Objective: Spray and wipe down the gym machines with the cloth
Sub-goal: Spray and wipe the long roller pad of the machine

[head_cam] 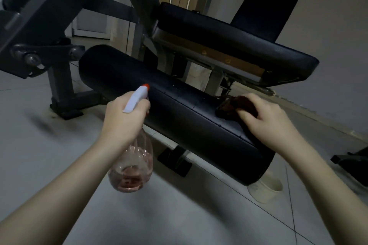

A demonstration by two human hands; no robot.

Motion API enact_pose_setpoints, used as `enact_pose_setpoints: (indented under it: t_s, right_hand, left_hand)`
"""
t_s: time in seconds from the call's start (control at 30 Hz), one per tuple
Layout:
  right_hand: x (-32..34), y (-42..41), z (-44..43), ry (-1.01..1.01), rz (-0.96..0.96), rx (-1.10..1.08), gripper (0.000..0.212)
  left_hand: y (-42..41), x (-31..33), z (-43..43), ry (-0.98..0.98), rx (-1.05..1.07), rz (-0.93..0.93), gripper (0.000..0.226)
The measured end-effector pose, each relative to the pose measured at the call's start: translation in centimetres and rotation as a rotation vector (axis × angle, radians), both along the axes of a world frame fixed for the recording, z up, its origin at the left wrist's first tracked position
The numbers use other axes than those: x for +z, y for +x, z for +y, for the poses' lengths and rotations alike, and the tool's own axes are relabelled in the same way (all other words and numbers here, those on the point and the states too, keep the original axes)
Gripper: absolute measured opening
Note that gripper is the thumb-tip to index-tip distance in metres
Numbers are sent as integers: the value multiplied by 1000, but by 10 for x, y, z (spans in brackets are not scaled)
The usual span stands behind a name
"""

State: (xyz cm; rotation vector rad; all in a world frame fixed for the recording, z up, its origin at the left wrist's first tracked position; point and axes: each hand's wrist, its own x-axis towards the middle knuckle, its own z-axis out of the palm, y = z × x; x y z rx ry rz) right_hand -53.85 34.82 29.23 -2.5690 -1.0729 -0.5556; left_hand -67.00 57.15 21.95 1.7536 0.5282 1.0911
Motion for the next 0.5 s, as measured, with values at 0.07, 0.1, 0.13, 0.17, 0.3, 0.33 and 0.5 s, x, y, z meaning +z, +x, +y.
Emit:
enact_pose_setpoints:
  t_s: [0.07, 0.1, 0.13, 0.17, 0.3, 0.33, 0.5]
  right_hand:
    - [5, -5, -9, 18, 61, 8, 34]
    - [5, -10, -14, 8, 73, 8, 37]
    - [4, -16, -20, -9, 62, 11, 41]
    - [3, -22, -24, -22, 31, 22, 44]
    - [0, -25, -3, -108, -92, 119, 46]
    - [1, -21, 13, -144, -103, 131, 46]
    - [3, 2, 111, -138, -131, 217, 42]
  left_hand:
    - [2, 3, -1, 24, -8, -1, 47]
    - [3, 4, -2, 35, -9, -3, 46]
    - [3, 5, -1, 38, -7, -12, 44]
    - [3, 5, -1, 34, -6, -18, 41]
    - [3, 4, -2, 19, -7, -5, 47]
    - [4, 5, -2, 15, -3, -4, 48]
    - [4, 6, -3, 6, 9, -6, 43]
